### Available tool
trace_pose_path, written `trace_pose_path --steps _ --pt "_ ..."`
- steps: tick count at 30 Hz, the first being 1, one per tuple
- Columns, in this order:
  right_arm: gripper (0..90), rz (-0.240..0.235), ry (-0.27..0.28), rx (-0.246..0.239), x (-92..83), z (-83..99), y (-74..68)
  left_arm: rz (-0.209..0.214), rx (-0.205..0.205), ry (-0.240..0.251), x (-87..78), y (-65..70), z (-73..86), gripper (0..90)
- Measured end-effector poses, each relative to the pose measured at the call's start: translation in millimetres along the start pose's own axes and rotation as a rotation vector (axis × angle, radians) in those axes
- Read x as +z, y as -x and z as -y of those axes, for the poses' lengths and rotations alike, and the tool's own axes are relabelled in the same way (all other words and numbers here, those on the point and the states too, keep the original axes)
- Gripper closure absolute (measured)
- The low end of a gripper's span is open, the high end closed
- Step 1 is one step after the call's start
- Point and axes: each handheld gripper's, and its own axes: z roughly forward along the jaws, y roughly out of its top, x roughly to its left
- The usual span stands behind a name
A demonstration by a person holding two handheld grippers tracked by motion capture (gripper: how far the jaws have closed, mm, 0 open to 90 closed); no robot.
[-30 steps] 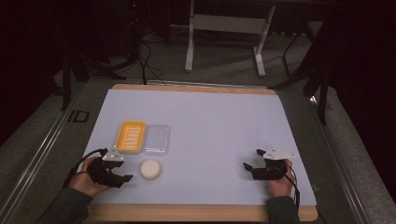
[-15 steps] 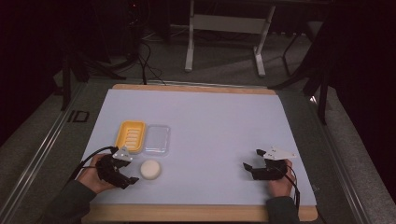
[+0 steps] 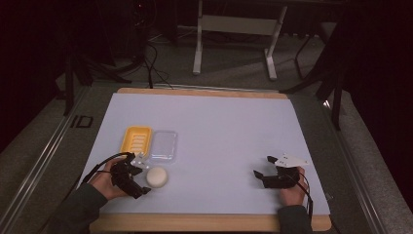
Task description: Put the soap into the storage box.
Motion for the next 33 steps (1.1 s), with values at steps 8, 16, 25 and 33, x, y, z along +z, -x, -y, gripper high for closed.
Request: trace_pose_path --steps 8,16,25,33 --pt "17.4 -0.002 -0.004 0.005 0.0 -0.1 -0.3 0.011 0.045 -0.044 8.9 2.5 -12.9 15.8" --pt "17.4 -0.002 -0.002 0.002 -0.1 -0.1 -0.1 -0.006 0.053 -0.069 14.1 3.6 -20.4 11.5" --pt "17.5 -0.003 -0.002 0.001 -0.2 -0.1 -0.2 0.015 0.043 -0.074 21.1 4.3 -26.2 10.9" --pt "17.4 -0.003 -0.001 -0.005 -0.2 -0.1 -0.9 0.015 0.04 -0.106 27.2 5.4 -33.4 8.8"
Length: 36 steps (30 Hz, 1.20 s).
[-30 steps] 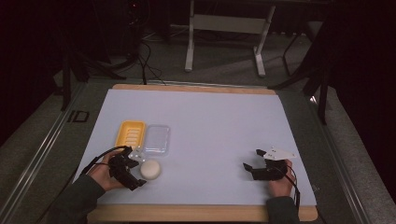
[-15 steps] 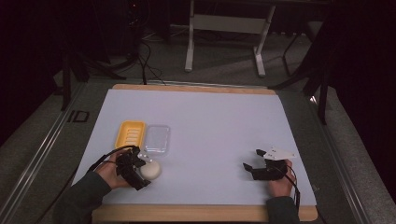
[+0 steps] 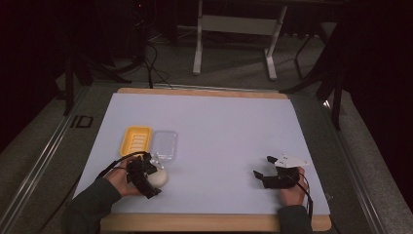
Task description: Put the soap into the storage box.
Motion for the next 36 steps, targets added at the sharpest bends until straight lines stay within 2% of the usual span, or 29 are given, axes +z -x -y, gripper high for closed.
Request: trace_pose_path --steps 4,10,17,22,36 --pt "17.5 0.0 0.0 -0.002 0.0 0.0 -0.1 0.004 0.008 -0.013 0.8 -0.7 -3.5 9.1" --pt "17.5 0.0 0.003 -0.002 -0.1 0.1 0.0 0.008 0.01 -0.028 2.7 -2.3 -7.3 15.0" --pt "17.4 0.001 0.003 -0.004 -0.1 0.1 -0.2 0.005 0.038 -0.057 4.2 -1.4 -14.3 15.4" --pt "17.5 0.001 0.003 -0.004 -0.1 0.1 -0.2 -0.003 0.052 -0.1 7.5 -0.4 -19.6 17.1" --pt "17.5 0.001 0.002 -0.003 -0.1 0.1 -0.2 0.011 0.066 -0.128 8.8 -1.9 -26.6 20.0"
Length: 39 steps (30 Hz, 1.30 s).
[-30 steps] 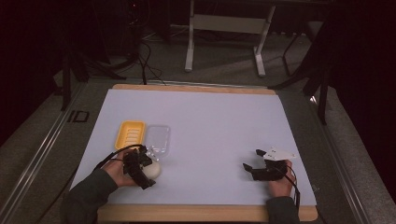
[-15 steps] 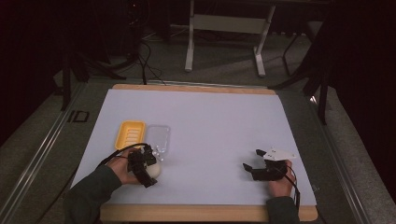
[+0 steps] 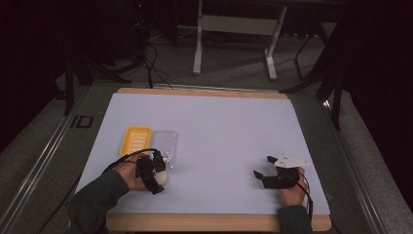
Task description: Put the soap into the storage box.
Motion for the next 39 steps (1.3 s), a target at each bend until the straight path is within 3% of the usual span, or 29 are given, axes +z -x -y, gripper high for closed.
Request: trace_pose_path --steps 8,17,36,39 --pt "17.4 0.0 0.0 -0.002 0.0 0.0 -0.1 0.019 -0.004 -0.015 1.4 -3.3 -2.7 18.8" --pt "17.5 0.0 -0.001 -0.004 0.0 0.0 -0.3 0.028 0.003 -0.036 0.0 -6.9 -5.0 24.5" --pt "17.5 0.001 -0.003 -0.007 0.3 -0.1 -0.5 0.025 0.023 -0.09 0.4 -6.3 -12.2 24.9" --pt "17.5 0.001 -0.003 -0.008 0.3 -0.1 -0.6 0.018 0.04 -0.097 0.2 -5.6 -13.4 25.0"
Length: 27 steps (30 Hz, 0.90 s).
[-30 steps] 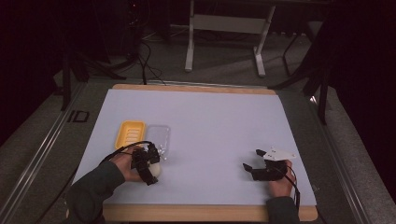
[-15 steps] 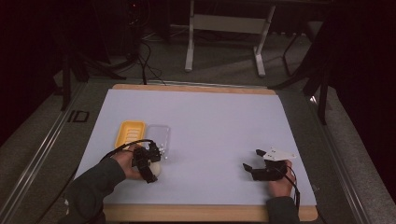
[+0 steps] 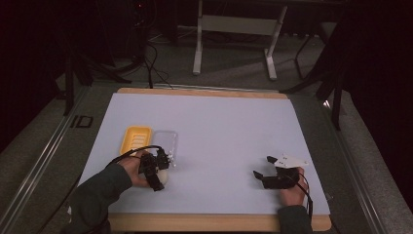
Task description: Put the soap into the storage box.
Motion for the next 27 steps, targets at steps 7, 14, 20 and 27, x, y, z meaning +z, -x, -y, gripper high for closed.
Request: trace_pose_path --steps 7,14,20,27 --pt "17.5 0.0 -0.001 -0.001 -0.2 0.0 -0.1 0.004 0.027 -0.026 -0.4 1.2 -4.9 25.1" --pt "17.5 -0.001 0.0 -0.002 -0.2 0.0 -0.2 0.022 0.04 -0.031 -2.6 2.1 -7.7 25.2" --pt "17.5 -0.001 0.001 -0.001 -0.3 0.0 -0.2 0.02 0.041 -0.036 -4.0 3.3 -7.1 25.1" --pt "17.5 -0.001 0.001 -0.002 -0.3 0.0 -0.3 0.017 0.037 -0.035 -9.0 0.2 -6.4 25.2"
